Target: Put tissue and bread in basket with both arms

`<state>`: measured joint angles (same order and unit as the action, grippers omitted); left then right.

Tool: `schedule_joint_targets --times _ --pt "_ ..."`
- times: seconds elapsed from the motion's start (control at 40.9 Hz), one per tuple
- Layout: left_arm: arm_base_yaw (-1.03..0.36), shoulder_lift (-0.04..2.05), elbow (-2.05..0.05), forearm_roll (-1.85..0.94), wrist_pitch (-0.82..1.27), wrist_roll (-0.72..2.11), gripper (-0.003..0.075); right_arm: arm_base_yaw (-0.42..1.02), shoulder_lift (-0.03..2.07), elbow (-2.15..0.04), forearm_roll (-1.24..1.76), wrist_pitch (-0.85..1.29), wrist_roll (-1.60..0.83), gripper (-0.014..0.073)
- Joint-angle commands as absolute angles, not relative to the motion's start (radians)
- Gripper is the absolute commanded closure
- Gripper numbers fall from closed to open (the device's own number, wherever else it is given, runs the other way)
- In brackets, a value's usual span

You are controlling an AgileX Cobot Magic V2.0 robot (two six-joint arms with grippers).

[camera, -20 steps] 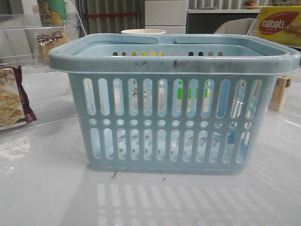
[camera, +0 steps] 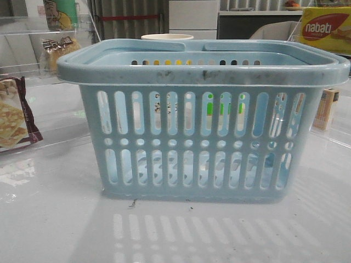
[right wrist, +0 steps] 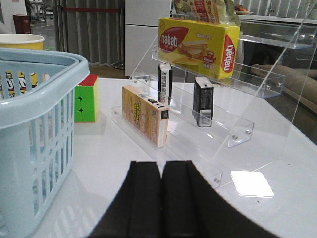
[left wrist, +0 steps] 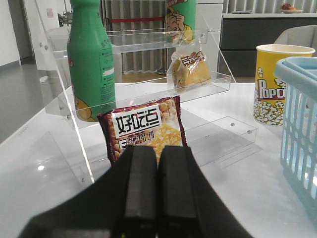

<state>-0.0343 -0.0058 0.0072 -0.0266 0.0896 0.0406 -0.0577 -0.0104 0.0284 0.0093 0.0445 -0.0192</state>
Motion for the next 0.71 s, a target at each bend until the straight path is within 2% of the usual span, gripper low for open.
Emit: schedule_joint_targets --times 0.0,0.22,0.342,0.537,0.684 --pt "-0.038 -0.023 0.007 -0.029 0.0 0.038 0.063 -0.062 -0.029 0.03 0.011 -0.046 -0.025 0.054" --pt "-0.038 -0.023 0.007 -0.029 0.0 0.038 0.063 -0.062 -0.029 0.03 0.011 -0.066 -0.025 0.054" --pt "-0.038 -0.023 -0.013 -0.035 -0.071 0.036 0.063 -0.062 -0.029 -0.001 0.011 -0.081 -0.025 0.054" --pt "-0.038 -0.018 -0.201 -0.064 -0.053 0.032 0.063 -0.062 -0.026 -0.219 0.011 0.093 -0.025 0.054" --pt "-0.038 0.038 -0.391 -0.064 0.049 0.032 0.063 -0.062 0.038 -0.415 0.011 0.208 -0.025 0.054"
